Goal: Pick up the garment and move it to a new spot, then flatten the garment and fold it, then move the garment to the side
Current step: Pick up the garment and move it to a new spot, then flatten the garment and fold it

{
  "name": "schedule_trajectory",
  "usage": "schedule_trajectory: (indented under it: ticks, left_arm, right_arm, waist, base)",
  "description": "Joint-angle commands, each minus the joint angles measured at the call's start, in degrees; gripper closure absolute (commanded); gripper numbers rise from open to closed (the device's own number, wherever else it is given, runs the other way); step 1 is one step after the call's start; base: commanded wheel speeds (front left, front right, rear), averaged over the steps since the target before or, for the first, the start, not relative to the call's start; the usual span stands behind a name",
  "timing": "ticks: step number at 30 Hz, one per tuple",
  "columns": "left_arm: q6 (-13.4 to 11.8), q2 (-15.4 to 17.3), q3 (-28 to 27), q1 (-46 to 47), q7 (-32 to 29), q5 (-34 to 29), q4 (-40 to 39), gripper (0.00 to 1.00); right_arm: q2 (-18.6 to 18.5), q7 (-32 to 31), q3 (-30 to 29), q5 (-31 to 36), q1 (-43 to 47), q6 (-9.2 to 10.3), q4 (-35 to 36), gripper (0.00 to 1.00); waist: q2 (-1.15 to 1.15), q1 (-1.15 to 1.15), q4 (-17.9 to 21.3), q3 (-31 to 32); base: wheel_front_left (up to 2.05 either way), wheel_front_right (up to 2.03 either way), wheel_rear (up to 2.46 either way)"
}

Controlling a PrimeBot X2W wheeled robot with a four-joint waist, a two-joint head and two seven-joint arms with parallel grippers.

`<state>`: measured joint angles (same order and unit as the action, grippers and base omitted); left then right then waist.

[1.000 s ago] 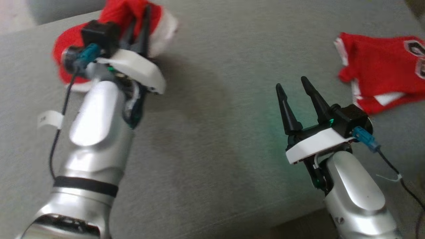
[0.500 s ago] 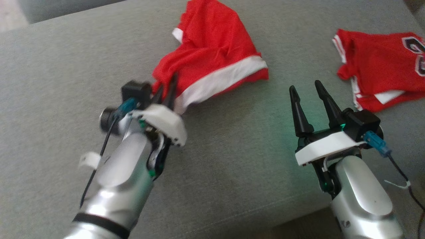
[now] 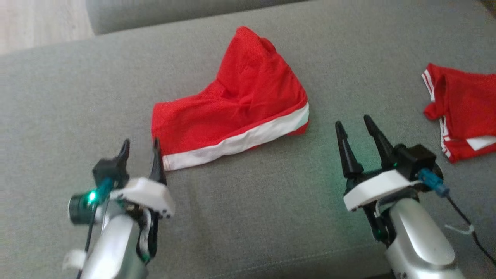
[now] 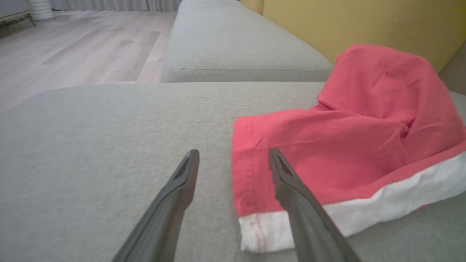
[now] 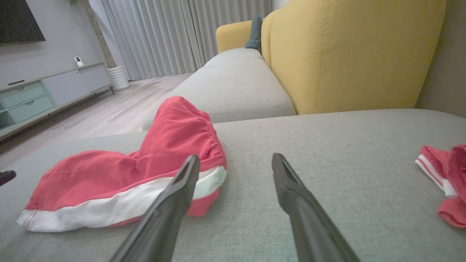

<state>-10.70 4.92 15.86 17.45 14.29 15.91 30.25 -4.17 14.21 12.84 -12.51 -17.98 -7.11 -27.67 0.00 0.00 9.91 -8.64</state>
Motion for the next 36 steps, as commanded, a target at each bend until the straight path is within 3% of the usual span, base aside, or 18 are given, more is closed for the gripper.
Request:
schedule_trajectory:
  ticks: [1, 8, 17, 27, 32, 36]
  left_arm:
    - [-0.37, 0.46, -2.69, -0.56, 0.71, -1.41, -3.41, 0.00]
    - [0.25, -1.52, -7.41, -11.88, 0.71, -4.64, -12.77, 0.00]
    - [1.45, -2.00, -7.77, -17.14, 0.71, -4.89, -15.73, 0.00]
    - [2.91, -2.03, -2.75, -10.64, 0.71, 2.42, -11.82, 0.00]
    - [3.91, -2.03, -2.35, -6.14, 0.71, 6.14, -7.21, 0.00]
    - [3.27, -2.03, -3.45, -4.40, 0.71, 6.67, -3.27, 0.00]
  right_arm:
    - [0.62, 0.79, 1.21, 0.57, -0.08, -0.37, 1.30, 0.00]
    - [1.04, 0.79, 0.66, 0.25, 2.59, -0.37, -0.34, 0.00]
    - [1.24, 0.79, -0.29, 0.60, 4.26, -0.37, -0.79, 0.00]
    - [1.28, 0.79, 0.99, -0.46, 1.21, -0.37, 1.18, 0.00]
    - [1.18, 0.79, 1.44, -0.98, -0.48, -0.37, 1.66, 0.00]
    - [0.41, 0.79, 1.33, -1.34, -0.99, -0.37, 1.70, 0.00]
  waist:
    - [0.00, 0.00, -0.80, 1.90]
    - [0.00, 0.00, -1.05, 6.04]
    - [0.00, 0.00, -1.15, 6.92]
    - [0.00, 0.00, 0.54, 0.84]
    - [0.00, 0.00, 2.60, -2.42]
    - [0.00, 0.00, 3.82, -3.36]
  base:
    - [0.00, 0.00, 0.00]
    - [0.00, 0.00, 0.00]
    - [0.00, 0.00, 0.00]
    - [0.00, 0.00, 0.00]
    - [0.00, 0.00, 0.00]
    - [0.00, 0.00, 0.00]
